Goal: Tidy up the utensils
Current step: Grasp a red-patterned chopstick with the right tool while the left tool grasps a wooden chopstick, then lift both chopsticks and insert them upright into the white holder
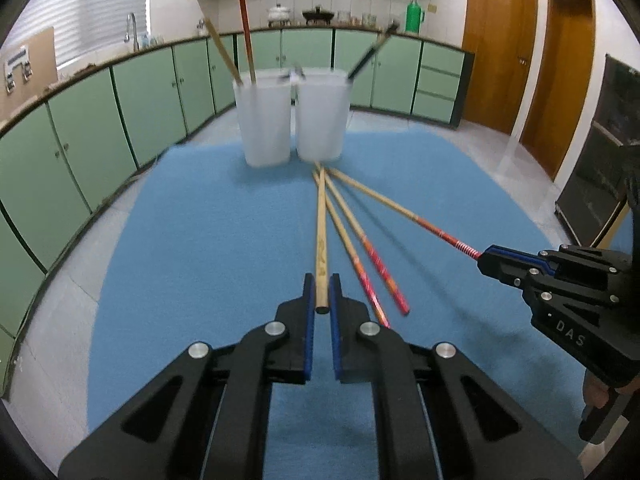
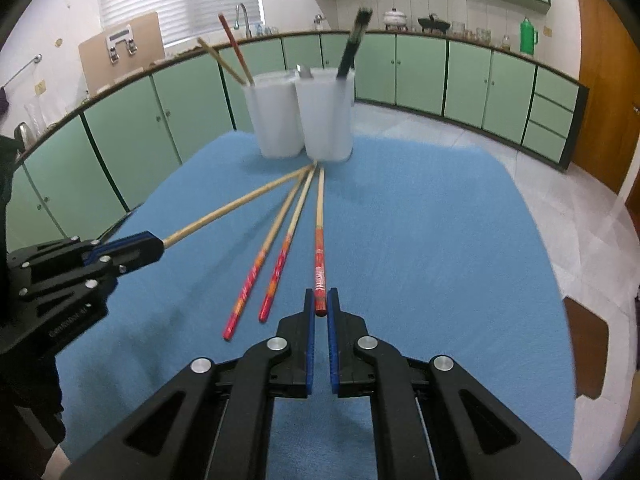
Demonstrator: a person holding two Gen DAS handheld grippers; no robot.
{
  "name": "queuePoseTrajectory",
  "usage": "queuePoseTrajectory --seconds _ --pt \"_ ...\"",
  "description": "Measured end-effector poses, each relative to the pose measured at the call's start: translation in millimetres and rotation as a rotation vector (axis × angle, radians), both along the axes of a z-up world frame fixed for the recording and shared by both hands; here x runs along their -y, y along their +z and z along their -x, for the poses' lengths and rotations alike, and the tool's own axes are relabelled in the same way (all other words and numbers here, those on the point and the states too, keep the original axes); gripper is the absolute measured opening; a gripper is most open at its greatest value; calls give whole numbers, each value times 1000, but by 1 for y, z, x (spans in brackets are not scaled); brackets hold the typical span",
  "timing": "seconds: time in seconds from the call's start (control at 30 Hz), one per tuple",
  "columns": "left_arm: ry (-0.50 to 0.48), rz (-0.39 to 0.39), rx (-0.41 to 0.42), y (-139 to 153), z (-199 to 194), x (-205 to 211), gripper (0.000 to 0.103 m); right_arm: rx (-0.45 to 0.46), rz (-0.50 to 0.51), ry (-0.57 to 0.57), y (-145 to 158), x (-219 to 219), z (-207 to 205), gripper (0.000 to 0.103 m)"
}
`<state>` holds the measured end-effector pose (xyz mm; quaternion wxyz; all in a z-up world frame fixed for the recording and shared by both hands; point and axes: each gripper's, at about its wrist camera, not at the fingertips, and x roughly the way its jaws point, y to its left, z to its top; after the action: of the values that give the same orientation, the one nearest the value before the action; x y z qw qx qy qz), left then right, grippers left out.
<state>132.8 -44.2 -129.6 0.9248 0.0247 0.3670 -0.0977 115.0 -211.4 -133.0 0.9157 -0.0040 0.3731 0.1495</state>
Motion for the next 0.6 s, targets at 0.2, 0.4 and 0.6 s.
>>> queuePoseTrajectory --seconds 0.2,0.4,0.6 --pt "-1 27 89 40 5 -4 6 76 -14 -1 36 8 4 6" --pt "-10 42 171 75 10 -5 6 129 -40 3 66 16 3 6" --pt "-30 60 230 103 9 -2 6 168 -46 27 94 19 -3 6"
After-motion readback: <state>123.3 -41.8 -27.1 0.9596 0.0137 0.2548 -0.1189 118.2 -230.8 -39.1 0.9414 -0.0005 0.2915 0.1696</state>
